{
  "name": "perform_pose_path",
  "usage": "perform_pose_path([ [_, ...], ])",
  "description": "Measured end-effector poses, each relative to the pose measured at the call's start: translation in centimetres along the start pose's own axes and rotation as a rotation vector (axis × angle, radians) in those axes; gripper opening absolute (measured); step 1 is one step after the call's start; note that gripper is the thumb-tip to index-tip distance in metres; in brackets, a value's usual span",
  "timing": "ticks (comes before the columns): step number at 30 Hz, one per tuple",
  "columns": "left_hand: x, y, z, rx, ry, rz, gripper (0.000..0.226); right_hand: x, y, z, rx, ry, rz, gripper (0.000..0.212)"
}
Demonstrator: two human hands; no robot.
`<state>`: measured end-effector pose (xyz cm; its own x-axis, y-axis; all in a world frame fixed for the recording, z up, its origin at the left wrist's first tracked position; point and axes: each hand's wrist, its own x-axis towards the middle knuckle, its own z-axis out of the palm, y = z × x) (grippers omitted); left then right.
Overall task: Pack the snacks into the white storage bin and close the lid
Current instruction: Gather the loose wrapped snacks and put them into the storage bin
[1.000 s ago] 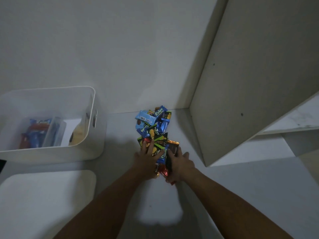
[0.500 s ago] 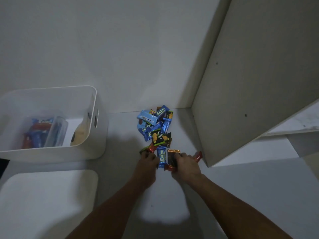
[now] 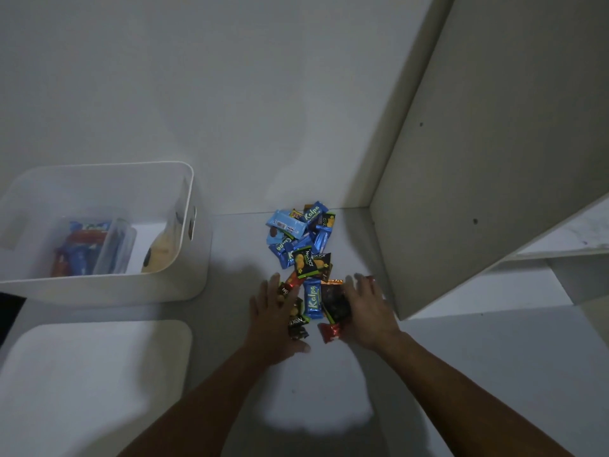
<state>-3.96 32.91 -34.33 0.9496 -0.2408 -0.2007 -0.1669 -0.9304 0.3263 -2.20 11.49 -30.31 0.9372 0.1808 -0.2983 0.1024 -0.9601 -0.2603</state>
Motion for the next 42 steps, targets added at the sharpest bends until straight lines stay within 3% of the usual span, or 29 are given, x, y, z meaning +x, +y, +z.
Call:
perform_pose_path([
  [3, 0.5, -0.3, 0.1, 0.071, -0.158, -0.021, 0.129, 0.5, -0.1, -0.1, 0.033, -0.166, 0.095, 0.121],
  [7, 0.7, -0.3, 0.2, 0.134, -0.173, -0.015, 0.113, 1.2, -0.8, 1.0, -0.086, -0.234, 0.041, 0.118],
  [12, 0.1, 0.7, -0.1, 0.053, -0.041, 0.024, 0.060, 2.1, -1.4, 1.9, -0.130, -0.107, -0.022, 0.076],
  [15, -0.4, 1.0, 0.5, -0.023, -0.018, 0.030, 0.047, 2.1, -1.4, 1.8, -0.076, -0.053, -0.063, 0.049],
  [25, -0.4, 0.3, -0.8, -0.286, 0.128, -0.010, 0.015, 1.4, -1.4, 0.0, 0.134, 0.035, 0.009, 0.030],
  [30, 0.7, -0.6, -4.4, -0.361, 0.243, 0.059, 0.017, 1.8, -3.2, -5.1, 0.248, 0.011, 0.031, 0.032],
  [36, 0.5, -1.2, -13.7, -0.368, 0.283, -0.024, 0.031, 3.3, -9.6, -12.4, 0.408, 0.109, -0.081, 0.034],
  [42, -1.2, -4.8, -22.8, -0.394, 0.437, -0.104, 0.029, 4.4, -18.5, -17.8, 0.634, 0.167, -0.221, 0.031],
])
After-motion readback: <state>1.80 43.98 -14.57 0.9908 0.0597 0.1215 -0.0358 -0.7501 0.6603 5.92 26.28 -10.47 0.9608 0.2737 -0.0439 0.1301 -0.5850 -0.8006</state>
